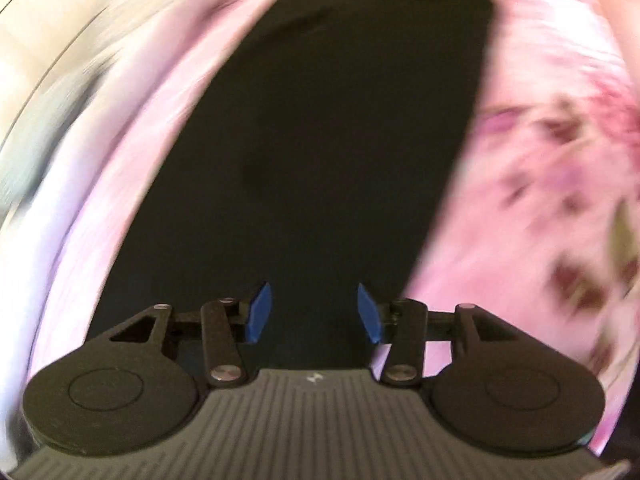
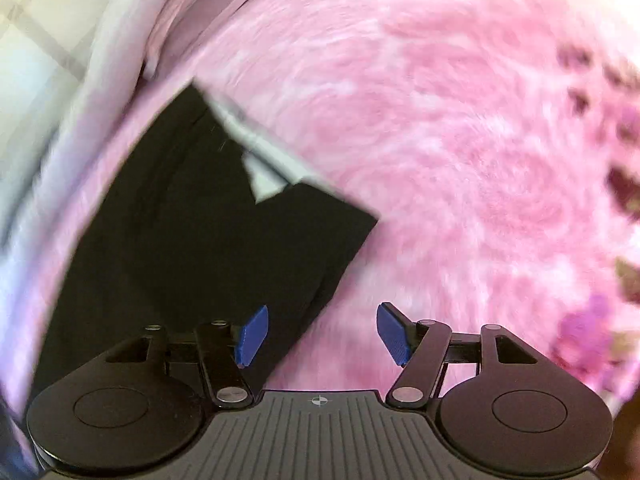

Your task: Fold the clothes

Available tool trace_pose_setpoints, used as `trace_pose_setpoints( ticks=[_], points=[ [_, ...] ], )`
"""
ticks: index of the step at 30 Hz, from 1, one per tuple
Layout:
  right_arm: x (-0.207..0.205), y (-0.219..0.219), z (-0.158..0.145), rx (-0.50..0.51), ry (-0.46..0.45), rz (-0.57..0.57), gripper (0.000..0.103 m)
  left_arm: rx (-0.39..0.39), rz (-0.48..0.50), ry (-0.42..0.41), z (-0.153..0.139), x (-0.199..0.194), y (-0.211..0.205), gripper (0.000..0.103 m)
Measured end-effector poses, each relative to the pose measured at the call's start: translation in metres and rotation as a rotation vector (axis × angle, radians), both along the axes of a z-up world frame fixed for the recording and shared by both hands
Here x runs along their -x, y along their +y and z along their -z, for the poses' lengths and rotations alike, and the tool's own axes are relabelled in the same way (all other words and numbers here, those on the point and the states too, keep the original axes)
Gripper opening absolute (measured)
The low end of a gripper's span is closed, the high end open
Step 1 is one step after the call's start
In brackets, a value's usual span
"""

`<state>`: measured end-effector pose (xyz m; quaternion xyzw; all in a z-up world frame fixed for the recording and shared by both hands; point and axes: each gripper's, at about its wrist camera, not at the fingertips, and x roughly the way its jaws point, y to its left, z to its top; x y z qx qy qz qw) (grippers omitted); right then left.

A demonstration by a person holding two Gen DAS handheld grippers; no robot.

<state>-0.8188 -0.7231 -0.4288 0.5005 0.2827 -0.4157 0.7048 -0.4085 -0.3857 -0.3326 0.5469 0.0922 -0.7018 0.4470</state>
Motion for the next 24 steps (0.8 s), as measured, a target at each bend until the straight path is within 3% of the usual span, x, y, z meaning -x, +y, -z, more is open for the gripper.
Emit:
trace_pose_setpoints(
  ticks=[3,5,6,7,8,9,10,11,19,22,24],
  points=[
    [0.006,-0.019,0.022,-0.029,-0.115,0.026,0.061,-0.014,0.090,-0.025,0.023,0.054,-0.014,0.044],
    [0.005,-0.029,0.028,-0.035,-0.185,0.052,0.047,-0.015,0.155,-0.080,0.038,0.078,-0.022,0.044],
    [0.007,-0.033,0.032,-0.046,-0.213,0.065,0.046,-0.011,0.169,-0.125,0.046,0.084,-0.027,0.043],
    [0.009,-0.036,0.036,-0.060,-0.238,0.078,0.036,-0.016,0.175,-0.159,0.052,0.087,-0.032,0.042],
    [0.011,-0.039,0.040,-0.074,-0.262,0.091,0.017,-0.021,0.177,-0.176,0.054,0.090,-0.036,0.041],
    [0.013,-0.043,0.039,-0.086,-0.262,0.083,0.016,-0.032,0.183,-0.189,0.055,0.093,-0.038,0.029],
    [0.015,-0.047,0.037,-0.096,-0.251,0.066,0.012,-0.046,0.192,-0.203,0.056,0.097,-0.040,0.007],
    [0.016,-0.052,0.033,-0.099,-0.228,0.040,0.010,-0.061,0.200,-0.218,0.057,0.100,-0.041,0.004],
    [0.068,-0.073,-0.019,-0.074,-0.127,-0.091,0.008,-0.163,0.217,-0.097,0.027,0.134,-0.034,0.001],
    [0.052,-0.082,-0.010,-0.078,-0.047,-0.146,0.011,-0.219,0.168,-0.053,0.028,0.139,-0.035,0.005],
    [0.043,-0.082,-0.006,-0.073,0.021,-0.178,0.017,-0.219,0.100,-0.079,0.025,0.114,-0.022,0.013]
  ],
)
